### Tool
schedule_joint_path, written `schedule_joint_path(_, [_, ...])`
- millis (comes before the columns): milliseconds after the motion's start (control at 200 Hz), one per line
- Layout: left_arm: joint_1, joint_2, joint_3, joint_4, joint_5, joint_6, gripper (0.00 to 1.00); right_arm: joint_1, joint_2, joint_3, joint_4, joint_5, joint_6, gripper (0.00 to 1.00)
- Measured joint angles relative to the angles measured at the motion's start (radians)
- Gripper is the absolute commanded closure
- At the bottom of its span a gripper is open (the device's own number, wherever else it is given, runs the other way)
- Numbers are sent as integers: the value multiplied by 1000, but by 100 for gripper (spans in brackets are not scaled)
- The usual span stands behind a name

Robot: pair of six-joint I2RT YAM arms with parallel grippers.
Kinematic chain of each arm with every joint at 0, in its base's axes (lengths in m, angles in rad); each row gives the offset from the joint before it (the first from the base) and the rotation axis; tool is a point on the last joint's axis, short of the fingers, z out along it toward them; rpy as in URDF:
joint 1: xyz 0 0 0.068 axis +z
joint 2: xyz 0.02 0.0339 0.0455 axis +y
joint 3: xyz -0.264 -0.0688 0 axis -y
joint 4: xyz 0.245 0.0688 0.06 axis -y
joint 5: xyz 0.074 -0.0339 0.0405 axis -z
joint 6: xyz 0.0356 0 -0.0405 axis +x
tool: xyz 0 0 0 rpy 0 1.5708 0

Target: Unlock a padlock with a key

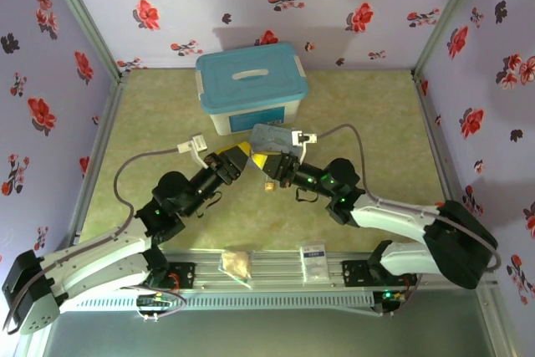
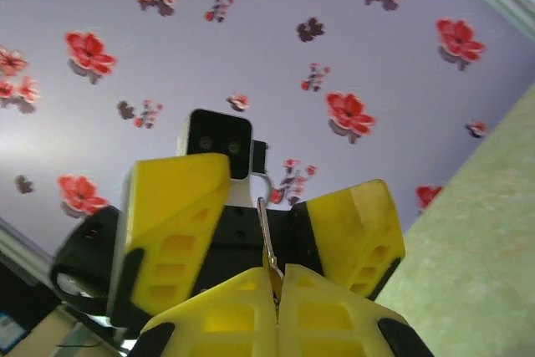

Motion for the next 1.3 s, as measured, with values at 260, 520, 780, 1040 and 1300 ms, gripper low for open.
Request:
schedule_joint_path(260, [53, -18, 107, -320, -59, 97, 13, -26, -142, 62, -545, 122, -154, 100])
schedule_joint_path(520, [93, 200, 248, -529, 80, 270, 17, -47, -168, 115, -1011, 347, -231, 100])
schedule_joint_path(780, [107, 460, 254, -521, 256, 336, 32, -55, -171, 96, -1159, 465, -233, 100])
schedule_joint_path(1040, [111, 680, 255, -450, 299, 353, 38, -55, -180, 67, -1199, 518, -233, 100])
schedule_joint_path(1300, [115, 795, 261, -397, 298, 353, 40, -55, -178, 38, -1198, 529, -229, 100])
